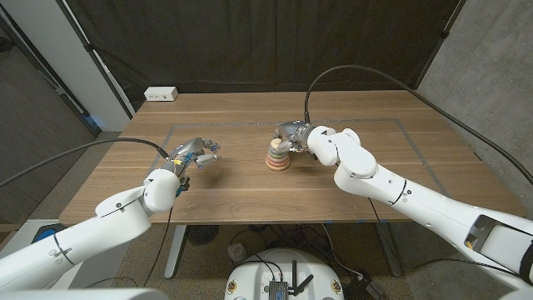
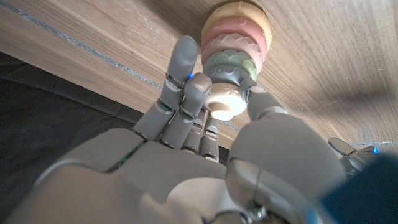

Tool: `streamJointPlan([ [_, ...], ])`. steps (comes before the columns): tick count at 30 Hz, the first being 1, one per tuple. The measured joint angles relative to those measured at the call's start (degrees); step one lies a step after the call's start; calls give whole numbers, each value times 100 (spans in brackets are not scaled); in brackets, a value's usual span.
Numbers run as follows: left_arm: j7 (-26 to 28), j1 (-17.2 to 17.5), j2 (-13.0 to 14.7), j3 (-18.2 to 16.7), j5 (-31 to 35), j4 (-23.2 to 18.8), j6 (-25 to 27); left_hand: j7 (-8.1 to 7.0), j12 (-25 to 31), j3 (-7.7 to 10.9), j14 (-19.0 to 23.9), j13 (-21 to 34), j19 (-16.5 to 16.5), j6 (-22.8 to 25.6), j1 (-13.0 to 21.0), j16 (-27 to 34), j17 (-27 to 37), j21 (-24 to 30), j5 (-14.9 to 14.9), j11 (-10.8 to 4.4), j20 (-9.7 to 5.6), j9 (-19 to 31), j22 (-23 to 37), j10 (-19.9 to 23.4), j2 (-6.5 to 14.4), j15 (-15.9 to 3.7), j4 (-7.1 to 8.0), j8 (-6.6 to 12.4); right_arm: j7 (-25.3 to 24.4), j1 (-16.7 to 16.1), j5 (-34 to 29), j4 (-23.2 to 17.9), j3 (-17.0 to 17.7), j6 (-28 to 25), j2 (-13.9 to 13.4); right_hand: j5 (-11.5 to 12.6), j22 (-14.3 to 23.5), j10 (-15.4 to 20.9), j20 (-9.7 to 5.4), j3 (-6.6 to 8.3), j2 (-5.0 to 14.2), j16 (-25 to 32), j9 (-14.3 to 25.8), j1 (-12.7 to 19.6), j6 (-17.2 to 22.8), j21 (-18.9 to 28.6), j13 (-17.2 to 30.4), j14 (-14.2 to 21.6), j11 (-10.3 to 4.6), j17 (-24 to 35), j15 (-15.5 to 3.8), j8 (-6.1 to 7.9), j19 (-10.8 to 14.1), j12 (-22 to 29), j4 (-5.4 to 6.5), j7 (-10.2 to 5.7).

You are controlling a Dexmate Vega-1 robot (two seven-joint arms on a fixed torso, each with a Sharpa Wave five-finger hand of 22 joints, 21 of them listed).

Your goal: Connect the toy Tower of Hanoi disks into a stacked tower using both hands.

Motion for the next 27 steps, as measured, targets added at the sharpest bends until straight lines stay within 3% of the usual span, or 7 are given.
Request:
streamJointPlan([
  [8,2,-7,5,23,28,0,15,0,-46,0,0,0,0,0,0,0,0,0,0,0,0,0,0,0,0,0,0,0,47,1,-46,-5,12,11,1,-45,-8,-113,41,-23,-84,-86,-31,-24,-163,-21,-59,-1,10,-25,1,0,-41,0,-24,19],
  [27,-35,-40,4,22,33,41,-30,-29,-46,0,0,0,0,29,0,0,0,0,0,1,0,0,0,0,0,0,0,0,90,-109,-113,-194,161,41,-43,-44,8,-194,41,-98,-189,-175,-80,-130,-284,-62,-144,-23,10,17,22,-10,-40,27,52,20],
])
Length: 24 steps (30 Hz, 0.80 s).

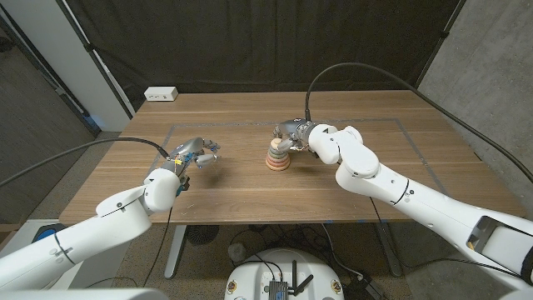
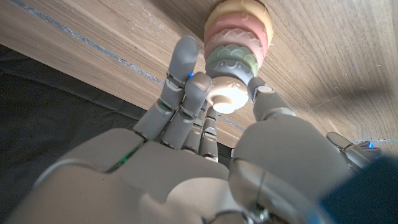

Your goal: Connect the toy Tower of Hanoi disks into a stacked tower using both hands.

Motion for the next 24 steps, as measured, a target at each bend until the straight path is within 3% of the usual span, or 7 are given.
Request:
streamJointPlan([
  [7,7,45,-1,-43,-30,0,-6,0,0,0,0,0,0,0,0,0,0,0,0,0,0,0,0,0,0,0,0,0,-102,-109,-1,-104,93,-4,-35,0,0,45,-21,-4,-56,-79,-26,-62,146,-22,-39,-74,-44,-29,31,69,-21,40,4,-43],
  [24,42,100,2,-102,-64,-3,-40,0,0,24,0,0,0,0,0,0,0,0,0,1,0,0,-12,0,0,0,24,0,-451,-443,44,-420,370,-126,-154,0,1,376,-19,29,88,-84,-53,-95,352,-44,-118,-30,-144,-20,31,162,-19,128,-29,-44],
])
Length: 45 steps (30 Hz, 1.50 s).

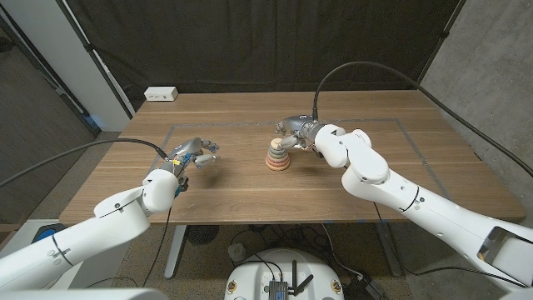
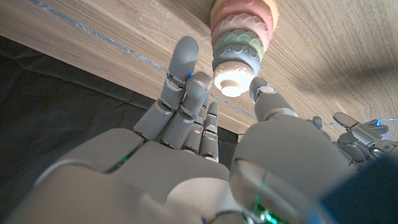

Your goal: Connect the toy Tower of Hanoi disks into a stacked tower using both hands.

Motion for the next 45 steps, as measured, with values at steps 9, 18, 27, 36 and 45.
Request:
streamJointPlan([
  [9,15,4,5,-34,-2,-17,-28,0,0,0,0,0,0,0,0,0,0,0,0,0,0,28,1,0,0,0,0,0,-242,-205,93,-135,172,-61,-63,0,0,183,-1,40,106,0,1,31,184,0,-27,104,-41,47,-63,68,42,45,-40,-41],
  [18,55,25,-15,-75,-8,-32,-62,0,0,32,0,31,0,0,0,24,0,0,0,0,0,28,1,0,0,0,-32,0,-560,-426,222,-284,350,-118,-163,0,-1,333,-2,71,165,40,16,90,296,0,-24,147,-93,58,-102,137,84,90,-71,-91],
  [27,76,60,-39,-103,-35,-60,-60,0,0,32,0,30,0,0,0,23,0,0,0,0,0,27,1,0,0,0,-32,0,-763,-610,340,-402,514,-162,-291,0,14,406,-22,72,164,47,17,90,356,0,3,157,-121,69,-94,137,104,111,-71,-90],
  [36,115,83,-102,-154,-50,-109,-39,0,0,32,0,30,0,0,0,23,0,0,0,1,0,27,2,0,0,0,-32,0,-1170,-794,614,-515,704,-256,-449,33,29,512,-42,127,164,124,44,90,468,0,44,238,-165,111,-134,196,165,133,-63,-121],
  [45,223,107,-164,-174,-7,-115,-63,0,0,32,0,14,0,0,0,23,0,22,0,1,0,26,2,0,0,0,-32,0,-1450,-1028,784,-654,919,-336,-668,33,53,582,-63,151,164,202,72,90,552,25,72,298,-172,133,-155,219,186,167,-88,-142],
])
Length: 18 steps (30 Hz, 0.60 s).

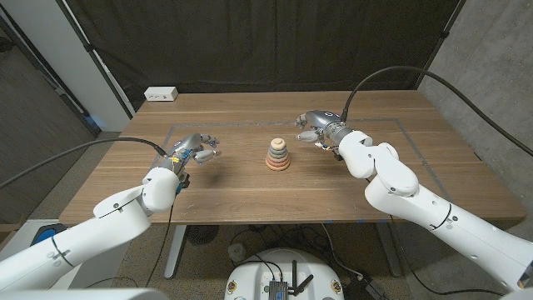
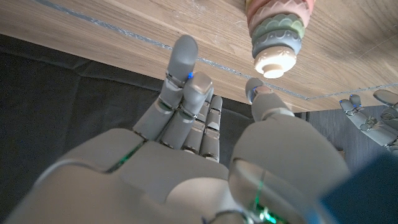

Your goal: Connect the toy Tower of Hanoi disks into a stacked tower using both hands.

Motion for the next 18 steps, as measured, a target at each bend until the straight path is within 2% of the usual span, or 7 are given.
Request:
streamJointPlan([
  [8,126,-46,-118,56,144,-29,30,-2,-34,0,-97,0,-127,-41,-1,-24,-54,0,0,-32,39,0,-20,-75,-1,10,0,0,-330,-269,225,-82,281,-28,-258,0,10,-1,-32,0,-2,43,25,2,19,21,25,20,0,4,-21,43,32,0,0,-19],
  [10,173,-92,-207,99,184,-11,37,22,-55,0,-128,0,-127,-65,-24,-25,-56,0,0,-19,39,0,-20,-104,-24,23,0,0,-525,-348,389,-83,385,20,-352,0,10,-1,-32,0,-90,53,25,90,19,21,25,20,0,5,-21,43,31,0,0,-19],
  [18,386,-253,-509,230,306,108,80,-2,-55,0,-146,-27,-127,-103,-24,-68,-83,-1,0,-13,39,0,-20,-116,-24,41,0,0,-875,-570,825,25,715,254,-652,0,27,-1,-32,-1,-89,91,25,89,19,21,49,72,0,5,-31,43,31,-1,0,-19],
])
